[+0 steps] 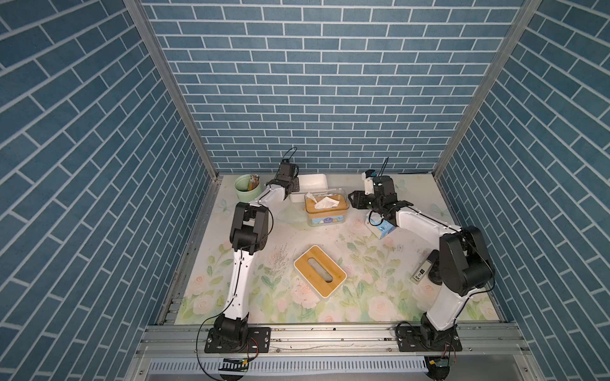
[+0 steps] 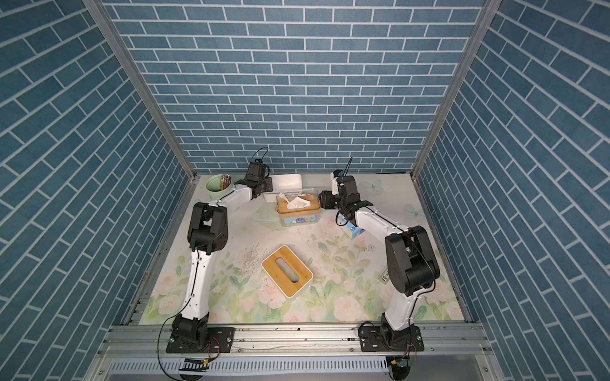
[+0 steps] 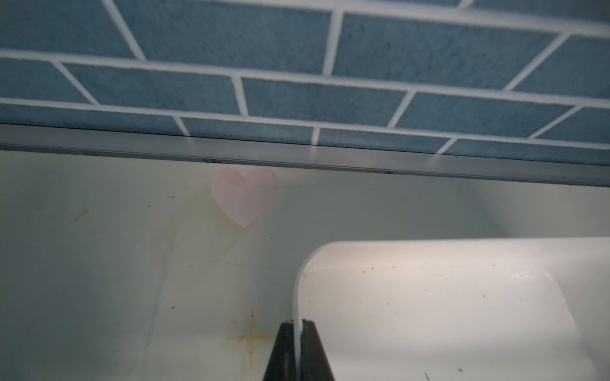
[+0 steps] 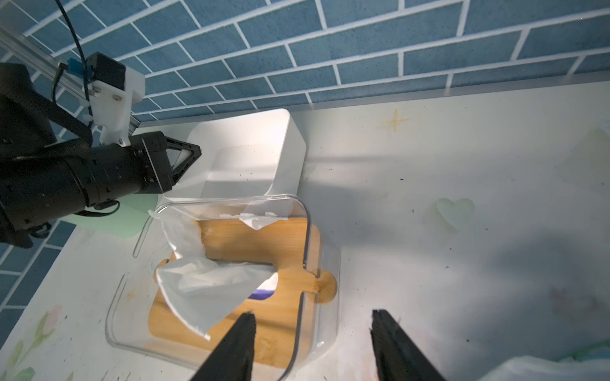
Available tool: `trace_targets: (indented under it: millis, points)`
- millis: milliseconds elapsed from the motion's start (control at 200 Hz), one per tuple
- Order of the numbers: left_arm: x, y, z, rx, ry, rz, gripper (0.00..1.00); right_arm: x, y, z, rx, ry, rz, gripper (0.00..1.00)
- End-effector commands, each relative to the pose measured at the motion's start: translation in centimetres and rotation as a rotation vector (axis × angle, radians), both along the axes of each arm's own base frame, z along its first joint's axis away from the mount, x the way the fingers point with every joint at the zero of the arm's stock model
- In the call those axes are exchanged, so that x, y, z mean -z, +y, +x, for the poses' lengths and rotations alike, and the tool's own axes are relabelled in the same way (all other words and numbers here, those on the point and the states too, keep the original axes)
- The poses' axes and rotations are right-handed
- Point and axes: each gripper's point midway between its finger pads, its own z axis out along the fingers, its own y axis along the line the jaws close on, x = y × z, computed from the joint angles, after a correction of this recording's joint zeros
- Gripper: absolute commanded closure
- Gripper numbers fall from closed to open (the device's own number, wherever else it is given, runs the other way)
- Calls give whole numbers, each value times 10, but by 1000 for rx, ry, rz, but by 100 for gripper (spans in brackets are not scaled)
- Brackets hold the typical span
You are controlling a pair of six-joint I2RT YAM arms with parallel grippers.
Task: Put the tissue paper into the tissue box
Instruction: Pick up the tissue box from the center of the board, then place the tissue box at the center of the board.
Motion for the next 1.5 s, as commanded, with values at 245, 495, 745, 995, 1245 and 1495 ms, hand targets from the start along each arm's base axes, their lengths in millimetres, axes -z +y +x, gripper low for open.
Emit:
trace_targets:
  millis: [245, 495, 745, 995, 1245, 1495]
  points:
    - [-205, 19, -47, -77, -330, -139, 100, -19, -13, -47, -61, -26, 4, 37]
    - [-237, -21, -149, 75, -380, -306, 100, -17, -38, -66, -30, -13, 29, 33]
    - [-201, -96, -231, 283, -285, -343, 100, -31, -130, -54, 235, -68, 66, 28]
    - [-126, -177, -263, 430, -159, -309, 100, -36, -195, -50, 415, -101, 129, 15]
    - [-72, -226, -266, 503, -92, -237, 100, -30, -202, -54, 424, -92, 98, 14]
    - [-18, -217, -268, 461, -16, -171, 100, -13, -190, -53, 369, -52, 136, 16]
